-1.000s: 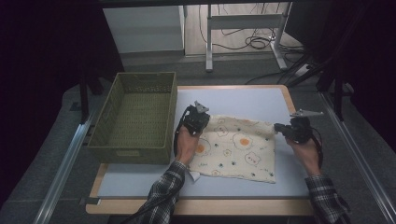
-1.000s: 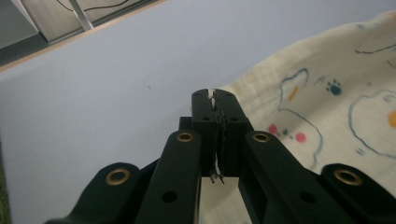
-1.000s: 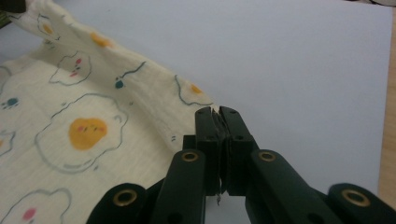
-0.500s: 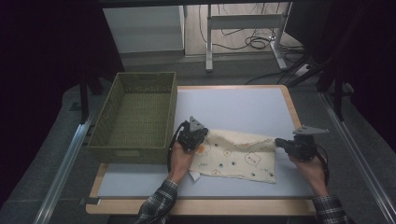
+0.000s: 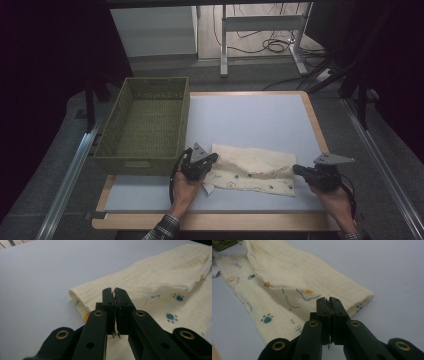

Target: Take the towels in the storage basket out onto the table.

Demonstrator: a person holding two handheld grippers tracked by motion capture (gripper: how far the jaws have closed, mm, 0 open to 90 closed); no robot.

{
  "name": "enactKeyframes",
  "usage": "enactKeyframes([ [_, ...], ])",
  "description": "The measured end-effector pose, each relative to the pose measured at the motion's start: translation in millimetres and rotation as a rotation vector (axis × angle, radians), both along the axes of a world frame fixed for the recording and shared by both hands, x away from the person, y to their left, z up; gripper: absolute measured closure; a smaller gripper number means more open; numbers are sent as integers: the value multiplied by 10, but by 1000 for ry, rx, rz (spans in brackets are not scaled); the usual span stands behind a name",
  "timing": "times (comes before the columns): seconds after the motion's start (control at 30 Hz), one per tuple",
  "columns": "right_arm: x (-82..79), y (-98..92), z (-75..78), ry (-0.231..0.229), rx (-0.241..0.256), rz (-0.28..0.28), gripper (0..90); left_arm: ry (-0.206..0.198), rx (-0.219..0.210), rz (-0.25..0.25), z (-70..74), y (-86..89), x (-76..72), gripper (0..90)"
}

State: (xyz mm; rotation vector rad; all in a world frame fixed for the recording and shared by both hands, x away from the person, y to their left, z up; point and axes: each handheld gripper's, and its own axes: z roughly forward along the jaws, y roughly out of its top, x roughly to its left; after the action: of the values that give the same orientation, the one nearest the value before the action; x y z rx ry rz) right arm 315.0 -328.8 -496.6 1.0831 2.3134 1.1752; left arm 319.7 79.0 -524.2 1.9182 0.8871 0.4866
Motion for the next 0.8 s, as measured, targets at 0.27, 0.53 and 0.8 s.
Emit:
enactKeyframes([
  [0.27, -199, 45, -59, -13, -25, 26, 870, -9, 12, 6, -39, 80, -210, 867],
  [0.53, -332, 15, -169, 25, -11, 31, 858, 6, 20, 9, -133, 141, -393, 856],
  [0.8, -480, -81, -52, 5, 23, 24, 753, 47, -37, -27, -83, 195, -440, 690],
])
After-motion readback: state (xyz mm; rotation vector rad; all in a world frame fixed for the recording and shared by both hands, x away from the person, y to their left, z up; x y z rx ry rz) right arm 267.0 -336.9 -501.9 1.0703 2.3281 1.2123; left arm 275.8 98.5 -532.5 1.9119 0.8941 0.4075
